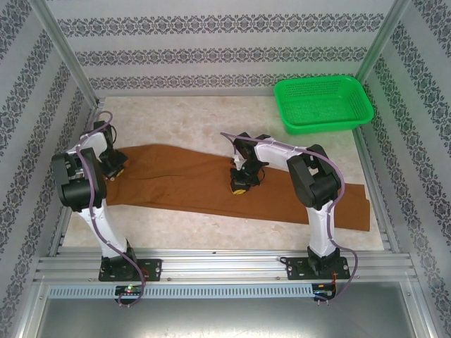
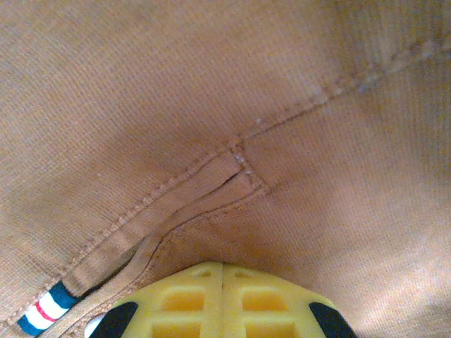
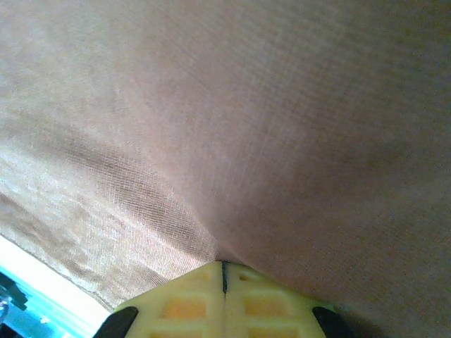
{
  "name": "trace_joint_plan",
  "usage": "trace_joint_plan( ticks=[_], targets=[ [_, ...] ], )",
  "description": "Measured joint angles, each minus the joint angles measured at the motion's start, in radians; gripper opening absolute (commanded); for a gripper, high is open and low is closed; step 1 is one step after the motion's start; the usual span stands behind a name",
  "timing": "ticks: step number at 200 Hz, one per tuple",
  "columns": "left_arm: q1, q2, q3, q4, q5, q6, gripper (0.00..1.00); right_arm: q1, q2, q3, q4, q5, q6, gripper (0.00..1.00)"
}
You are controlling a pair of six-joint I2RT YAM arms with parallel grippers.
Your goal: Roll up the long pants
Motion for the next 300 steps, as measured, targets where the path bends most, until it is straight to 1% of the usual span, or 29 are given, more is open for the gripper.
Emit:
trace_joint_plan(
  ticks=[28, 50, 76, 111, 125, 128, 130, 138, 145, 153, 154, 156, 157, 160, 164, 168, 171, 174, 192, 211, 225, 247, 282, 300],
  targets=[
    [0.01, -0.016, -0.03, 0.034, 0.009, -0.001, 0.0, -0.024, 0.016, 0.006, -0.006, -0.048, 0.0, 0.0],
    [0.065, -0.04, -0.07, 0.082, 0.088, -0.013, 0.0, -0.04, 0.046, 0.045, -0.04, -0.072, -0.001, 0.0],
    [0.125, -0.037, -0.066, 0.085, 0.165, -0.02, 0.0, -0.063, 0.128, 0.177, -0.108, -0.084, -0.01, 0.0],
    [0.151, 0.006, -0.005, 0.057, 0.193, -0.036, 0.0, -0.101, 0.251, 0.407, -0.191, -0.06, -0.035, 0.0],
    [0.153, 0.015, 0.011, 0.055, 0.197, -0.043, 0.0, -0.114, 0.262, 0.443, -0.193, -0.025, -0.037, 0.0],
    [0.153, 0.015, 0.012, 0.055, 0.197, -0.044, 0.0, -0.117, 0.259, 0.442, -0.192, -0.014, -0.037, 0.03],
    [0.153, 0.015, 0.012, 0.055, 0.196, -0.045, 0.03, -0.119, 0.256, 0.441, -0.193, -0.004, -0.037, 0.11],
    [0.152, 0.014, 0.012, 0.056, 0.195, -0.043, 0.17, -0.134, 0.225, 0.404, -0.174, 0.032, -0.025, 0.34],
    [0.15, 0.011, 0.012, 0.059, 0.187, -0.042, 0.28, -0.151, 0.183, 0.347, -0.145, 0.065, -0.016, 0.5],
    [0.143, 0.006, 0.011, 0.069, 0.184, -0.039, 0.38, -0.184, 0.113, 0.261, -0.118, 0.1, -0.003, 0.69],
    [0.142, 0.006, 0.01, 0.07, 0.183, -0.039, 0.39, -0.187, 0.105, 0.253, -0.116, 0.106, -0.002, 0.69],
    [0.141, 0.003, 0.009, 0.075, 0.177, -0.043, 0.42, -0.197, 0.084, 0.229, -0.11, 0.121, 0.001, 0.74],
    [0.14, 0.003, 0.009, 0.076, 0.175, -0.043, 0.43, -0.201, 0.077, 0.22, -0.108, 0.126, 0.002, 0.74],
    [0.135, -0.003, 0.008, 0.079, 0.165, -0.037, 0.48, -0.224, 0.036, 0.177, -0.096, 0.149, 0.009, 0.78],
    [0.13, -0.01, 0.006, 0.085, 0.147, -0.04, 0.52, -0.248, -0.004, 0.139, -0.09, 0.169, 0.014, 0.8],
    [0.127, -0.018, 0.004, 0.09, 0.134, -0.036, 0.54, -0.276, -0.045, 0.102, -0.083, 0.196, 0.019, 0.81],
    [0.124, -0.024, 0.002, 0.094, 0.124, -0.038, 0.55, -0.305, -0.086, 0.072, -0.079, 0.217, 0.024, 0.86],
    [0.12, -0.033, 0.0, 0.096, 0.115, -0.03, 0.55, -0.332, -0.119, 0.048, -0.074, 0.236, 0.026, 0.88],
    [0.097, -0.09, -0.002, 0.1, 0.063, -0.02, 0.56, -0.498, -0.293, -0.05, -0.03, 0.323, 0.053, 0.9],
    [0.039, -0.161, -0.002, 0.1, 0.014, -0.003, 0.56, -0.65, -0.395, -0.118, 0.023, 0.371, 0.076, 0.9],
    [-0.015, -0.195, 0.001, 0.1, -0.01, 0.01, 0.55, -0.721, -0.404, -0.156, 0.052, 0.388, 0.084, 0.9],
    [-0.082, -0.209, 0.003, 0.099, -0.02, 0.031, 0.55, -0.817, -0.368, -0.221, 0.08, 0.396, 0.09, 0.9],
    [-0.105, -0.204, -0.002, 0.099, -0.025, 0.045, 0.54, -0.997, -0.352, -0.294, 0.111, 0.391, 0.091, 0.9],
    [-0.107, -0.187, -0.001, 0.098, -0.023, 0.05, 0.53, -1.068, -0.352, -0.3, 0.125, 0.388, 0.095, 0.9]
  ],
)
